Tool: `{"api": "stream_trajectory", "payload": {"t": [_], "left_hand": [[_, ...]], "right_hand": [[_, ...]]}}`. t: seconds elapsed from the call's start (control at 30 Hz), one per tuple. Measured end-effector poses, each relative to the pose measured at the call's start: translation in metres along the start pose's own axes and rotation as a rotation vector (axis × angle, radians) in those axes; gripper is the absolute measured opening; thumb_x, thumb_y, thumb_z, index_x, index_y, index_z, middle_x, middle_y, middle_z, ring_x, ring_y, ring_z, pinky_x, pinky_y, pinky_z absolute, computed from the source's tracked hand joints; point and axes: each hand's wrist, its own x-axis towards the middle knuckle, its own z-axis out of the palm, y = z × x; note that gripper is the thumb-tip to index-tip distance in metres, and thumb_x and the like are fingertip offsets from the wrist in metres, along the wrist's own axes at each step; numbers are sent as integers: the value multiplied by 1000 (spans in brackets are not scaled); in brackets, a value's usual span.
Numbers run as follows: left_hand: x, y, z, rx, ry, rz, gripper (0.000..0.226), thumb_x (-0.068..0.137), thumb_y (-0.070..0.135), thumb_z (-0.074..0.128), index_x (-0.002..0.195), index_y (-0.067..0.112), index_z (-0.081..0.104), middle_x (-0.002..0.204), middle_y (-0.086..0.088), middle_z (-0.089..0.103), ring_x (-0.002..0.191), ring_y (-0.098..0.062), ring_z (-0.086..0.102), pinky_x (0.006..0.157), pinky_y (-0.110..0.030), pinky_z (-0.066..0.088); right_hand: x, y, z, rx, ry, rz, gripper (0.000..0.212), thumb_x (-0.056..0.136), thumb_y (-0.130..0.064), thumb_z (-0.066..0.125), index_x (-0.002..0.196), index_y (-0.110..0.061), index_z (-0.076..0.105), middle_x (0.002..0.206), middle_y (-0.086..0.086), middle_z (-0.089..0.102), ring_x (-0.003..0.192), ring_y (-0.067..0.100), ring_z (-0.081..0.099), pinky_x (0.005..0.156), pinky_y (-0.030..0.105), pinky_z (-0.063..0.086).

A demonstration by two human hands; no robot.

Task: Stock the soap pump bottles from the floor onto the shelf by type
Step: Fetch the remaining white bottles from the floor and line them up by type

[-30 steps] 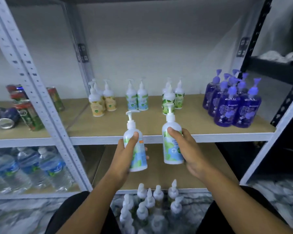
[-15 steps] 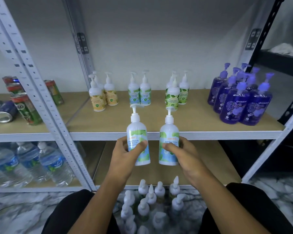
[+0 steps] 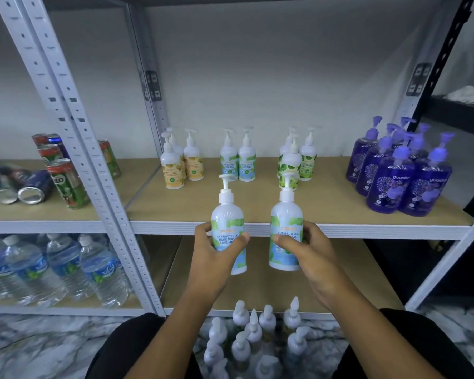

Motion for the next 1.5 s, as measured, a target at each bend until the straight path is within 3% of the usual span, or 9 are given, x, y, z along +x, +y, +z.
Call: {"api": "stream_trajectory", "payload": {"t": [0.23,0.37,0.53,0.87,1.03,1.13,1.27,1.37,1.5], "left_hand": [[50,30,0,6,25,38,45,87,32,76,118,22,45,102,-5,66,90,-20,72,64,-26,57],[91,36,1,7,50,23,51,82,36,80,119,15,51,101,-10,70,87,-24,74,76,-40,62],[117,17,-2,-48,81,-38,44,85,31,78,115,15,49,96,-7,66,78,-17,69,55,-22,55],[152,3,0,-39,98,-89,47,87,28,76,119,13,44,92,-5,62,72,-13,63,40,-12,44],[156,0,0,-40,112,-118,49,86,27,77,119,12,44,90,-4,61,70,-13,62,39,-12,44],[156,0,-2,-48,126,-141,51,85,30,78,119,13,44,93,-6,62,73,-15,64,40,-15,45],[156,0,-4,-43,138,-167,52,84,32,79,119,15,44,99,-10,65,76,-19,67,46,-21,50],[157,1,-5,-50,135,-171,50,86,31,77,119,15,44,96,-8,64,74,-17,66,43,-18,49],[161,-1,-4,-61,133,-197,54,84,34,79,121,16,44,102,-11,65,81,-22,69,58,-29,56]], "right_hand": [[37,-31,18,-70,-39,-122,40,81,-16,80,117,-21,62,106,-6,71,84,0,70,66,14,51],[71,-37,33,-119,-54,-156,45,81,-16,81,120,-22,60,109,-10,69,84,-7,66,65,8,48],[110,-21,50,-178,-64,-150,46,81,-16,81,119,-26,59,106,-12,68,91,-4,65,74,16,51],[152,14,70,-237,-68,-160,57,82,-15,80,130,-27,53,114,-12,67,105,8,65,88,26,55],[154,24,70,-307,-60,-222,73,73,-10,87,132,-26,46,112,-14,62,91,-9,64,78,16,53],[155,32,71,-470,4,-240,77,70,-19,89,133,-23,46,118,-8,60,95,-1,62,82,22,52],[167,31,74,-535,20,-227,61,74,-22,86,119,-26,45,106,-15,60,88,-3,60,78,21,50],[183,28,78,-573,23,-219,55,76,-22,84,112,-24,43,103,-12,60,94,12,63,83,32,53],[202,27,85,-583,14,-228,52,77,-19,82,110,-21,42,104,-7,59,97,17,63,80,30,49]]}}
